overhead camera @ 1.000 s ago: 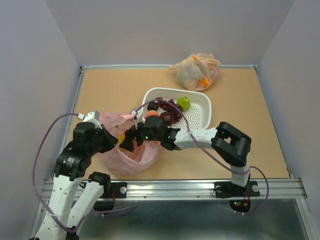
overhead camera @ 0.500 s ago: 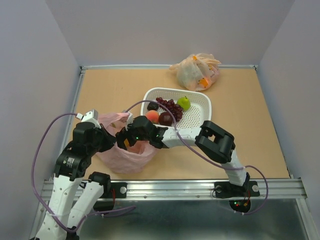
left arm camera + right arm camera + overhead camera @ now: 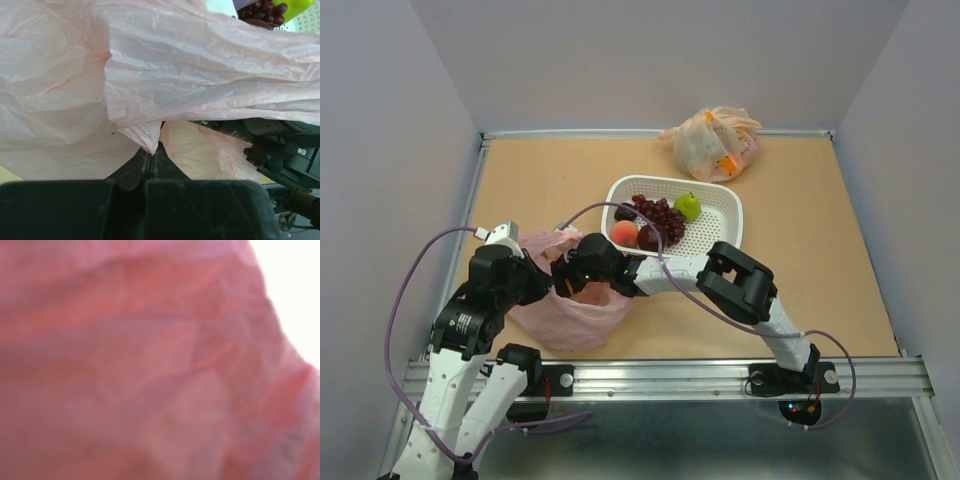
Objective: Untie the knot of the plastic bag and take out the fruit
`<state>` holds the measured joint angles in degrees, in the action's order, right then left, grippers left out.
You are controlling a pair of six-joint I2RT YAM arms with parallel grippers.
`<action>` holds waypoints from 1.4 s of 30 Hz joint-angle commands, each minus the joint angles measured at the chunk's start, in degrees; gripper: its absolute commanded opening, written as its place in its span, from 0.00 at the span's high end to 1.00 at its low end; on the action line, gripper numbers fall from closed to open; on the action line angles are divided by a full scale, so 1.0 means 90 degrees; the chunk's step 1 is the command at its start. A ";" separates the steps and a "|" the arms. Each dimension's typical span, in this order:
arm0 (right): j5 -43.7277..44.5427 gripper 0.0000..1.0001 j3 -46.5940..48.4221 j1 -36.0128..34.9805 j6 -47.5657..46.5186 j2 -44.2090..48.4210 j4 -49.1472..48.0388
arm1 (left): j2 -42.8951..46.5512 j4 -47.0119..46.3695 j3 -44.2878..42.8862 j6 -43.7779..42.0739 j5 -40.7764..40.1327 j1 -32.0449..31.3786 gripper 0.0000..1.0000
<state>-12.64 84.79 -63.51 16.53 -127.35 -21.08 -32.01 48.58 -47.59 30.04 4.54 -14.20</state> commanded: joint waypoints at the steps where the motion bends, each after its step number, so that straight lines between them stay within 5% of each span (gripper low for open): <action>1: 0.0038 0.92 -0.0085 -0.0063 -0.0099 0.0340 0.0018 | 0.0041 -0.0027 -0.0024 -0.0047 -0.0405 -0.0024 1.00; 4: 0.0028 1.00 -0.0426 -0.0073 -0.0118 0.0807 0.0028 | -0.0017 0.0042 -0.0073 -0.0018 -0.0893 -0.0015 1.00; 18: 0.0575 1.00 -0.1657 -0.0044 -0.0323 0.3279 0.0106 | -0.0349 -0.0173 -0.0083 -0.0135 -0.1715 -0.0024 1.00; 29: 0.2419 0.99 -0.2000 0.0239 -0.1074 0.4569 0.0213 | -0.0213 -0.0183 -0.0073 -0.0174 -0.1920 -0.0024 1.00; 36: 0.4216 0.99 -0.2068 0.0825 -0.1642 0.4288 0.0243 | -0.0008 -0.0182 -0.0083 -0.0222 -0.1842 -0.0024 1.00; 40: 0.3760 0.97 -0.2068 0.1614 -0.1165 0.3762 0.0301 | 0.0353 -0.0494 -0.0063 -0.0438 -0.1461 -0.0024 1.00; 42: 0.3671 0.87 -0.2020 0.1753 -0.1066 0.3497 0.0301 | 0.0528 -0.0515 -0.0063 -0.0418 -0.1441 -0.0024 1.00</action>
<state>19.33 67.42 -50.57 5.19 -91.92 -17.58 -29.71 47.24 -47.59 27.79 -9.61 -14.20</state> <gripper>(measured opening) 0.662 0.029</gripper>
